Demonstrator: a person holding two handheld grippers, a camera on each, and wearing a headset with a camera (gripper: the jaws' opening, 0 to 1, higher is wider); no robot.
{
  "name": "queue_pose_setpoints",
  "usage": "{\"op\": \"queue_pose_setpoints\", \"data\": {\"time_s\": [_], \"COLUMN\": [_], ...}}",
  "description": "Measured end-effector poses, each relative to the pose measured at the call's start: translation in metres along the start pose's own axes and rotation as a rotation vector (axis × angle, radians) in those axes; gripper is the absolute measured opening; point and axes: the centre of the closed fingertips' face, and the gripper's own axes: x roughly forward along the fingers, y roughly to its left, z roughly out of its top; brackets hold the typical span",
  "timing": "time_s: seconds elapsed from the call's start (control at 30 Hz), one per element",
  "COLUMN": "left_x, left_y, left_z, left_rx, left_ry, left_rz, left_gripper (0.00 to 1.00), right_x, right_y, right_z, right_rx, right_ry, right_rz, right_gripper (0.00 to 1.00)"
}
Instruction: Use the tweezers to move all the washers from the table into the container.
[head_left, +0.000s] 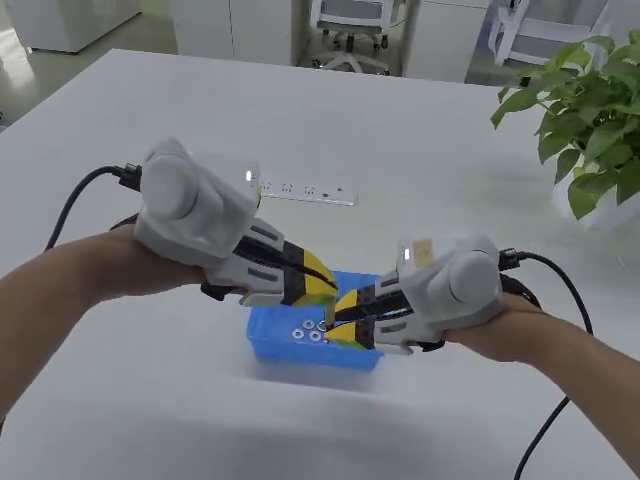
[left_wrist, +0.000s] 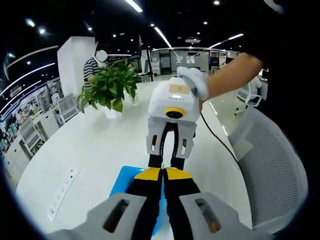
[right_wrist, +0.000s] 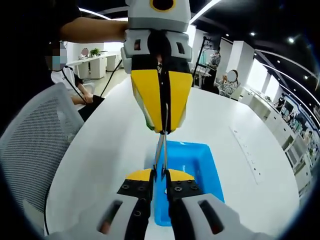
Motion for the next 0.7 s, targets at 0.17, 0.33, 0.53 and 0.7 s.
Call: {"op": "queue_pose_setpoints", "data": {"time_s": [0.17, 0.33, 0.53, 0.7], "left_x": [-0.002, -0.005, -0.009, -0.013], "left_y": [-0.008, -0.013, -0.02, -0.027], "left_z": [0.004, 0.007, 0.009, 0.008], "left_rx": [0.002, 0.003, 0.001, 0.0], "left_ry": [-0.005, -0.015, -0.021, -0.022], "left_rz": [-0.016, -0.024, -0.032, -0.044], "left_gripper": [0.05, 0.05, 0.05, 0.05], "right_x": [-0.001, -0.001, 0.0, 0.0], "right_y": [0.006, 0.012, 0.019, 0.027], "right_z": [0.004, 0.012, 0.018, 0.019], "right_rx": [-0.003, -0.004, 0.012, 0.036], "right_ry": [-0.011, -0.025, -0.041, -0.048], "right_rz": [0.002, 0.003, -0.004, -0.007], "right_gripper": [0.12, 0.12, 0.11, 0.1]}}
